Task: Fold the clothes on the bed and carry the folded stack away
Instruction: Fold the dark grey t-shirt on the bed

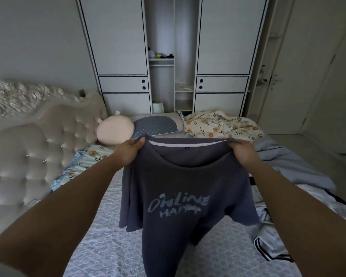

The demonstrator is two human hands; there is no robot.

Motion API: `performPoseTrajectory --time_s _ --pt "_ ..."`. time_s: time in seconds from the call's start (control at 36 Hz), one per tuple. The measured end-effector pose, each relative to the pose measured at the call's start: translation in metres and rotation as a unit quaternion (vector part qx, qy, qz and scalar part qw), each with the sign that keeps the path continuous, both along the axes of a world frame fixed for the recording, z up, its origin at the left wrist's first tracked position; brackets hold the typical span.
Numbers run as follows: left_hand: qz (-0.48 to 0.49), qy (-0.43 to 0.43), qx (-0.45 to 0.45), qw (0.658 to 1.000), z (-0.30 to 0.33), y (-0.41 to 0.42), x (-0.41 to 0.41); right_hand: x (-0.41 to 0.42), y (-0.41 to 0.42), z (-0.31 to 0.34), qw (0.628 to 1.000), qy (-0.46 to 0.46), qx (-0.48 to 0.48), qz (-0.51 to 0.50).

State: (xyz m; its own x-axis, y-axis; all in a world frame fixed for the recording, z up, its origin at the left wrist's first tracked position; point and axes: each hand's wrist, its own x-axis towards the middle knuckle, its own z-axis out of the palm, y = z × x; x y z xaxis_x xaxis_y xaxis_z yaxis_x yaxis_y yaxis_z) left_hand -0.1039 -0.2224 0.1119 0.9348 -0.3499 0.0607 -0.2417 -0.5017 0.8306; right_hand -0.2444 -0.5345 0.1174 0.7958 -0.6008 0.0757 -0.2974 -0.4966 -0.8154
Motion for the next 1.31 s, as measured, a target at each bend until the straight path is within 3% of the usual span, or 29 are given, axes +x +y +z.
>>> performPoseTrajectory --time_s 0.06,0.17,0.22,0.36,0.47,0.58,0.67,0.75,0.81,0.86,1.08,1.19,1.25,1.31 --pt "-0.003 0.024 -0.051 0.998 0.001 -0.001 -0.002 -0.004 0.0 0.006 1.0 0.005 0.011 0.028" --pt "-0.001 0.057 -0.127 0.99 -0.007 0.005 -0.006 -0.016 -0.007 0.02 0.981 0.139 -0.062 0.117" --pt "-0.01 0.082 -0.151 0.985 -0.013 0.009 -0.007 -0.025 -0.01 0.029 0.979 0.153 0.01 0.137" --pt "-0.03 0.136 -0.199 0.97 -0.017 0.012 -0.007 -0.031 -0.016 0.032 0.94 0.076 0.282 0.175" --pt "-0.043 0.159 -0.222 0.961 -0.011 0.014 -0.006 -0.034 -0.022 0.034 0.925 0.074 0.334 0.165" --pt "-0.046 0.135 -0.221 0.965 -0.007 0.016 -0.004 -0.042 -0.022 0.042 0.934 0.115 0.271 0.201" --pt "-0.024 0.09 -0.214 0.972 -0.005 0.013 -0.002 -0.041 -0.018 0.05 0.959 0.089 0.187 0.193" --pt "-0.02 0.04 -0.189 0.981 -0.001 0.01 -0.003 -0.036 -0.01 0.056 0.989 0.005 -0.056 0.14" --pt "-0.022 0.019 -0.184 0.983 0.002 0.007 -0.007 -0.034 -0.007 0.056 0.974 -0.049 -0.196 0.104" --pt "-0.021 -0.006 -0.186 0.982 0.006 0.004 -0.011 -0.033 -0.004 0.054 0.956 -0.095 -0.272 0.06" --pt "-0.076 0.035 -0.127 0.988 0.01 0.004 -0.017 -0.038 -0.004 0.053 0.945 -0.167 -0.281 0.019" --pt "-0.109 0.142 -0.148 0.973 0.01 0.0 -0.021 -0.041 -0.005 0.053 0.946 -0.183 -0.266 0.005" --pt "-0.111 0.212 -0.165 0.957 0.01 -0.002 -0.025 -0.041 -0.008 0.049 0.934 -0.117 -0.334 0.044" --pt "-0.089 0.246 -0.178 0.949 0.007 -0.004 -0.028 -0.042 -0.01 0.041 0.911 0.014 -0.404 0.084"
